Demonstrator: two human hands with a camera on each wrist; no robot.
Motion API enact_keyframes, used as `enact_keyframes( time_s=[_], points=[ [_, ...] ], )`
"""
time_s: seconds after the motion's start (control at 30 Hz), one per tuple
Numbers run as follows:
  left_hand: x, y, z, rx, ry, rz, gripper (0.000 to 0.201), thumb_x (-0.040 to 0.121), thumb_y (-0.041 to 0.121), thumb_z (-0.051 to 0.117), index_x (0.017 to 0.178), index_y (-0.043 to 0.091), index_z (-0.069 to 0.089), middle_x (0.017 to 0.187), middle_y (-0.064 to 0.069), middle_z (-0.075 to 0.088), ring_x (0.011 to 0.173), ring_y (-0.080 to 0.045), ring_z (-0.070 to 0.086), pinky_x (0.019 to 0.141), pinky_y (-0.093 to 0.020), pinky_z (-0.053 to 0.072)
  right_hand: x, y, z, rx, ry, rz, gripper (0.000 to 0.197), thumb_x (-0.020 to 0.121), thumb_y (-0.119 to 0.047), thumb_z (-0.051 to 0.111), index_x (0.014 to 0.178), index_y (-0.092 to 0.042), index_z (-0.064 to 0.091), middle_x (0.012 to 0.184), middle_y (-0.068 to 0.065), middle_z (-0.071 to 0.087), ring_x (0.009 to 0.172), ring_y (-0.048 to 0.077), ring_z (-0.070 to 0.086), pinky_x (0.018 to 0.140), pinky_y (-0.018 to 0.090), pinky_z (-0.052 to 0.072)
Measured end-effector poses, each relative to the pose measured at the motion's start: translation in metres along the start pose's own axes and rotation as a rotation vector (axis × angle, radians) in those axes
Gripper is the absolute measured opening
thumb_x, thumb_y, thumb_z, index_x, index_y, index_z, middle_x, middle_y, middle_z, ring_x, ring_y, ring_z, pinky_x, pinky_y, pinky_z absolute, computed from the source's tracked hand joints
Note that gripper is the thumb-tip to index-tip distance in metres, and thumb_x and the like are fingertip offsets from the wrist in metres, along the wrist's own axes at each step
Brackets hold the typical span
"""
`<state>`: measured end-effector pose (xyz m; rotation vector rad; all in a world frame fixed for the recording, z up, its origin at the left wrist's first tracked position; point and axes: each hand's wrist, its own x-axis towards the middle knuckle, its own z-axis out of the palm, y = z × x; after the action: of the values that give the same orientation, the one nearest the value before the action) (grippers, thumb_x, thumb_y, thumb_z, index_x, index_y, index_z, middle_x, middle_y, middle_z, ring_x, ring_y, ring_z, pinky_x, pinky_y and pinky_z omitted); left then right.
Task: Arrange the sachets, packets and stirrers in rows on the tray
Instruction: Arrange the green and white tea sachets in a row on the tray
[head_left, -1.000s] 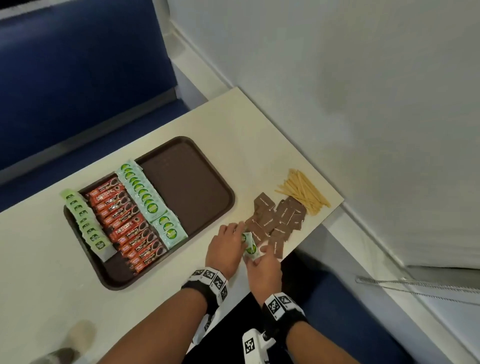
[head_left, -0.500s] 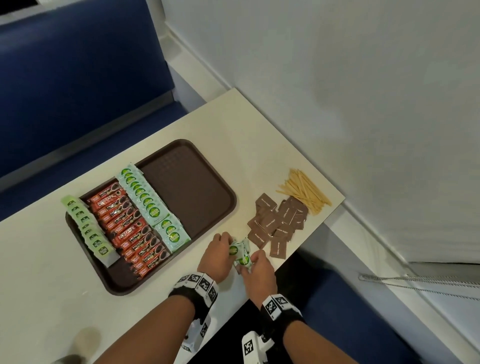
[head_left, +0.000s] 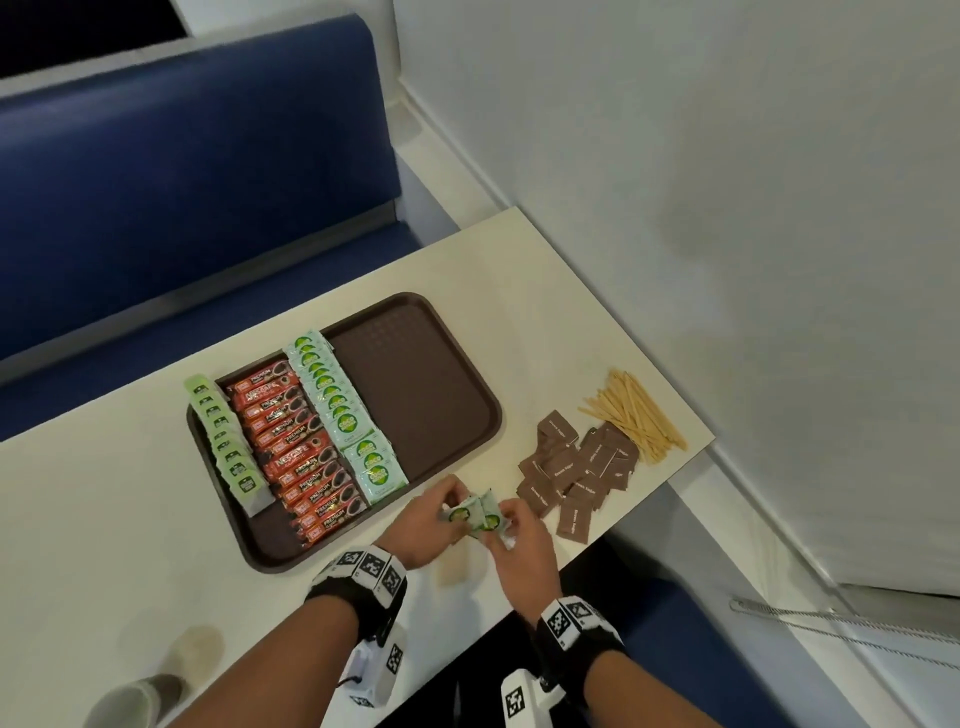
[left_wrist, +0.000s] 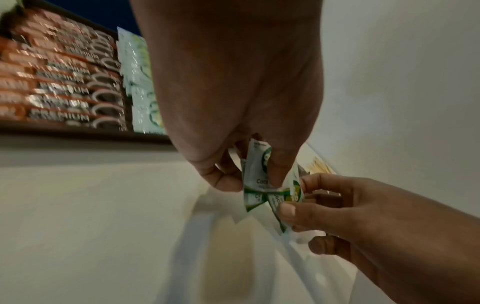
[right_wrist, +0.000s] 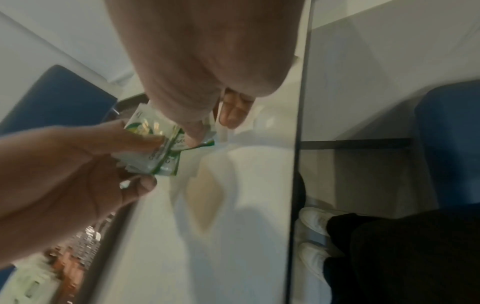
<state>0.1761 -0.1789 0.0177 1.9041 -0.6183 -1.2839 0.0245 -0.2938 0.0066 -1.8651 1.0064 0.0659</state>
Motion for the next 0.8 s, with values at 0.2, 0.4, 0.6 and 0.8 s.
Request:
enact_keyframes(
  time_s=[0.2,0.4,0.6,0.8],
  points=[
    [-0.042,0.042,-0.058,-0.260,0.084,-0.016,0.034,0.098,0.011,0.058,0.123,0.033,0.065,0.113,-0.015,0.075,0.087,-0.017,0.070,0.076,-0.035,0.060,0.027,-0.085,-0.016,0.166,-0.223,-0.085,0.032,0.088,-0.008,0.077,0.105,-0.033,0.065,0.093,0.001,0.076,0.081,0.022,0.075,0.077,0.037,0.059],
    [-0.083,0.056,-0.107,-0.653,0.491,0.012,0.017,0.101,0.026,0.076,0.115,0.024,0.066,0.113,-0.005,0.078,0.085,-0.023,0.081,0.068,-0.037,0.065,0.056,-0.178,-0.001,0.246,-0.438,-0.198,0.027,0.083,-0.006,0.084,0.102,-0.012,0.067,0.086,0.009,0.076,0.076,0.022,0.073,0.078,0.040,0.062],
    [-0.098,0.041,-0.136,-0.745,0.727,0.020,0.050,0.097,0.029,0.079,0.137,0.005,0.063,0.120,-0.011,0.079,0.093,-0.032,0.081,0.084,-0.052,0.066,0.079,-0.220,0.014,0.379,-0.660,-0.115,0.021,0.096,-0.010,0.075,0.115,-0.002,0.073,0.107,0.014,0.079,0.092,0.030,0.078,0.089,0.041,0.063],
    [-0.088,0.026,-0.139,-0.663,0.790,-0.003,0.054,0.094,0.035,0.081,0.136,0.005,0.065,0.130,-0.012,0.074,0.093,-0.022,0.082,0.074,-0.041,0.069,0.109,-0.227,0.018,0.052,-0.713,-0.136,0.017,0.093,-0.027,0.080,0.106,-0.016,0.079,0.097,0.007,0.079,0.075,0.008,0.062,0.065,0.024,0.050]
  ],
)
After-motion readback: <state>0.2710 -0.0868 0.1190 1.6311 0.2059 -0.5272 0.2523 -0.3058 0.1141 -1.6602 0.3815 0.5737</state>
